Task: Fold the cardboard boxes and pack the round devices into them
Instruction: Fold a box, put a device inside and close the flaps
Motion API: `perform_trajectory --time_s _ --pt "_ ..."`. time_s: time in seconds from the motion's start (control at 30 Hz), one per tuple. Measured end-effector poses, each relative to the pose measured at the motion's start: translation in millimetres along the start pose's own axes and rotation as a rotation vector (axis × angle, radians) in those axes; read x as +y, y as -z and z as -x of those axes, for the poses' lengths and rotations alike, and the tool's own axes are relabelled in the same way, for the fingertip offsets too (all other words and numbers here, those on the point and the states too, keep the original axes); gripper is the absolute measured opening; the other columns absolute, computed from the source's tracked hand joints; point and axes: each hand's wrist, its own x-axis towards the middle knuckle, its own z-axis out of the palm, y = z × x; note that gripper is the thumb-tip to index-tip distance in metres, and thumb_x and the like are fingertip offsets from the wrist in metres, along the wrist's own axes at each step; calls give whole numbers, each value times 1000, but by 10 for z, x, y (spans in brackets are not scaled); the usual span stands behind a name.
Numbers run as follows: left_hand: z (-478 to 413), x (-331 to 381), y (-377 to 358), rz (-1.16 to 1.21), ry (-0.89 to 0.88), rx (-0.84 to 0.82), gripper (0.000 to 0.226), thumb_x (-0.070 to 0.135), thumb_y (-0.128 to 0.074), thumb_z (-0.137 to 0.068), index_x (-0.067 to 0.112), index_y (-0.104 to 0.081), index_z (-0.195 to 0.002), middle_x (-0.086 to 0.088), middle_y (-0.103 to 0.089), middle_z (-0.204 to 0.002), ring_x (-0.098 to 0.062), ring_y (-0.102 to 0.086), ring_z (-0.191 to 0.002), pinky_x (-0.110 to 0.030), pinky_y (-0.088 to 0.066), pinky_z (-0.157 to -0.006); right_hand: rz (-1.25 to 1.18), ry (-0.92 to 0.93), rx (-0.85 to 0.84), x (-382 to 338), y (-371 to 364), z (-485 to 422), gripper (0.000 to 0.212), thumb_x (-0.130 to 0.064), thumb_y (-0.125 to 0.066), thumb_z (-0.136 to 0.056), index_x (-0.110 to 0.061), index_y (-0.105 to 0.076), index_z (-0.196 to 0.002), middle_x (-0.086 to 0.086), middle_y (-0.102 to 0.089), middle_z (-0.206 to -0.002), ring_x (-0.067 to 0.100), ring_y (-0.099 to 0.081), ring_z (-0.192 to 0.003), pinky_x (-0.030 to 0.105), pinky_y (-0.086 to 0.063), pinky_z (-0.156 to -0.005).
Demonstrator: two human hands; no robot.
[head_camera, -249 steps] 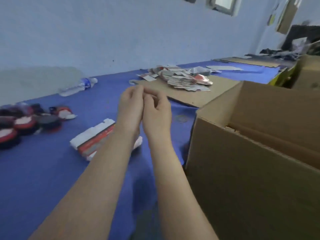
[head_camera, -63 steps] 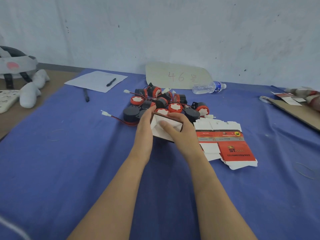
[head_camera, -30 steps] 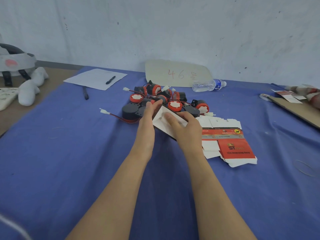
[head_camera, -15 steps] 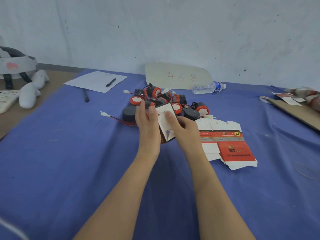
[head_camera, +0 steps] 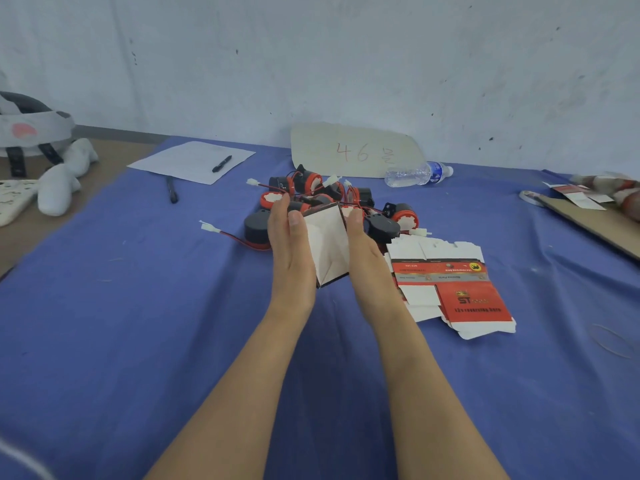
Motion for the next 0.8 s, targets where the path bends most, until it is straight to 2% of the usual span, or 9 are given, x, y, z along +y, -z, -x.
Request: perform_trajectory --time_s 0.07,0.13,0.17,0.27,0.37,0.47,0.57,0.67,0.8 --pt "-47 34 -27 -6 8 88 53 41 -35 -101 9 -39 -142 -14 -29 -153 -19 -38 -137 -35 -34 -113 -27 62 61 -32 -16 5 29 -38 -35 -102 -33 -62 -112 -28 -68 -98 -17 -58 -92 2 -44 -71" --pt "-47 19 -3 -14 4 107 42 37 -33 -103 15 -44 -138 -3 -31 -151 4 -47 -120 -12 -42 -97 79 217 168 -44 -12 18 32 -30 -48 -99 -19 -57 -127 -10 -62 -121 -2 -56 -112 14 -46 -89" --pt "-42 -4 29 13 29 50 43 41 -33 -102 17 -46 -136 -1 -37 -147 4 -50 -116 -12 -44 -95 158 291 204 -41 -13 25 34 -28 -54 -96 -17 -55 -128 -7 -58 -123 3 -54 -115 18 -46 -93" --pt "-12 -26 130 209 180 -113 58 60 -39 -94 19 -51 -134 -6 -62 -128 -19 -63 -114 -38 -54 -92 342 398 238 -12 -39 27 33 -23 -64 -90 -18 -58 -122 -5 -50 -120 12 -50 -116 23 -46 -93" --pt "-27 2 152 318 260 -94 73 63 -56 -82 22 -42 -140 -6 -60 -130 -22 -63 -114 -43 -53 -93 371 431 217 39 -69 2 25 -9 -62 -90 -16 -66 -114 1 -42 -136 12 -39 -128 16 -43 -95" --pt "-2 -23 132 335 247 -39 46 44 -60 -91 29 -45 -131 -5 -60 -129 -23 -64 -112 -41 -57 -84 301 435 272 69 -119 -11 29 -1 -58 -90 -16 -64 -113 -3 -34 -143 7 -35 -131 2 -36 -90" --pt "5 -39 143 311 226 17 34 39 -56 -94 28 -51 -126 -6 -64 -122 -25 -66 -108 -45 -58 -79 159 281 361 120 -141 -23 27 -14 -61 -91 -19 -53 -116 -6 -51 -122 6 -51 -113 13 -46 -89" --pt "7 -49 150 245 231 22 28 37 -58 -93 23 -56 -118 -8 -68 -114 -25 -68 -103 -43 -60 -73 168 186 411 152 -172 -23 9 -30 -54 -96 -22 -56 -95 -7 -64 -93 10 -63 -89 23 -54 -76" --pt "41 -52 125 188 228 -79 26 37 -60 -91 23 -57 -113 -6 -69 -112 -20 -68 -100 -34 -57 -63 -108 131 493 121 -162 -25 41 -34 -40 -102 -26 -65 -71 -11 -69 -67 1 -66 -66 16 -49 -54"
